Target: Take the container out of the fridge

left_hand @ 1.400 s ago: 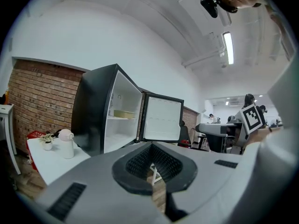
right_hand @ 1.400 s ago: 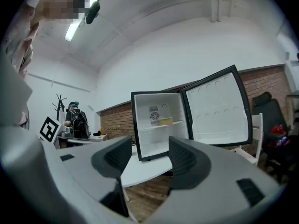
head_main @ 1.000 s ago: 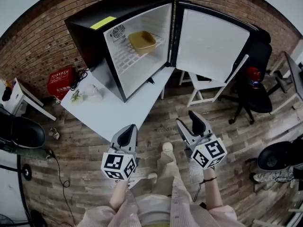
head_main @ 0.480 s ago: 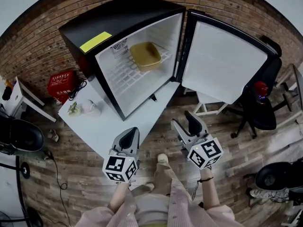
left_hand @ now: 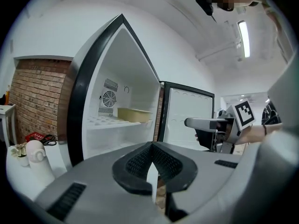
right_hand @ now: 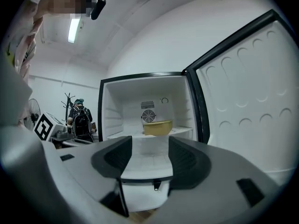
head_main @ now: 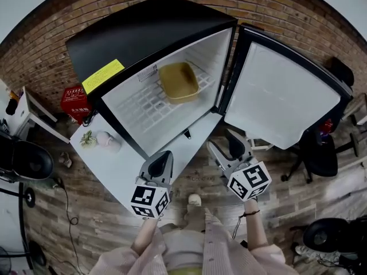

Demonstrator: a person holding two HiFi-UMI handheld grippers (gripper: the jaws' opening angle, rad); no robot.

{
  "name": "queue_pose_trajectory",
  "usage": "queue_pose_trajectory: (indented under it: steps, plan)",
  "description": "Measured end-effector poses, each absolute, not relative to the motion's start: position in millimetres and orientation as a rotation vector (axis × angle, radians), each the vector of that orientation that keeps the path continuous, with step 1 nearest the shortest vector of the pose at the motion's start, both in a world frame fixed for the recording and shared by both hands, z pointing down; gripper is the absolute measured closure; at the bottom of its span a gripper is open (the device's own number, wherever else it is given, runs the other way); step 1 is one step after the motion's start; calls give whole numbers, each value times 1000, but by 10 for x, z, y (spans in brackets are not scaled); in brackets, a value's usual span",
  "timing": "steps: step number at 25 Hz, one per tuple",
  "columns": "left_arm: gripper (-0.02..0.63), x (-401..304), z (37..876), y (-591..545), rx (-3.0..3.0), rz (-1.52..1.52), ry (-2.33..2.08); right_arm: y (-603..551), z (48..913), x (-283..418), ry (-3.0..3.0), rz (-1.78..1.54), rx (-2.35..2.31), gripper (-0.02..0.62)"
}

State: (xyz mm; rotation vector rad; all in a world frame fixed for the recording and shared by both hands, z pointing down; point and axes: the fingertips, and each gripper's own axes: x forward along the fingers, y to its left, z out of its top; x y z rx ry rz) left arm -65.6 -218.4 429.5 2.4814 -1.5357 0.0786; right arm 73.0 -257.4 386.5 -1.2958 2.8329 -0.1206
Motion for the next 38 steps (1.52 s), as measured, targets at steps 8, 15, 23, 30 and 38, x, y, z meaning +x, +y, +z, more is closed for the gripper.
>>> queue_pose_trajectory:
  steps: [8,15,23,30,38]
  plan:
    - [615,-632,4267,-2572,2444,66,-1612,-3028,3788,739,2870,-60,-1225,367]
    - [615,-586,4203,-2831,2430,46,-1664,-3333,3681,648,2941,48,-1121,367]
    - [615,-552,4174,-3003,2419,28,-1697,-3585,3535,418,3039,239,-972,367]
    - [615,-510,4194,-3070,2420,48,-1648,-3684,3442,134,3173,466,-856,367]
    - [615,-391,4261,-3095,2450,85,-1548,-3754,3502,-193,3385,748,-630,367]
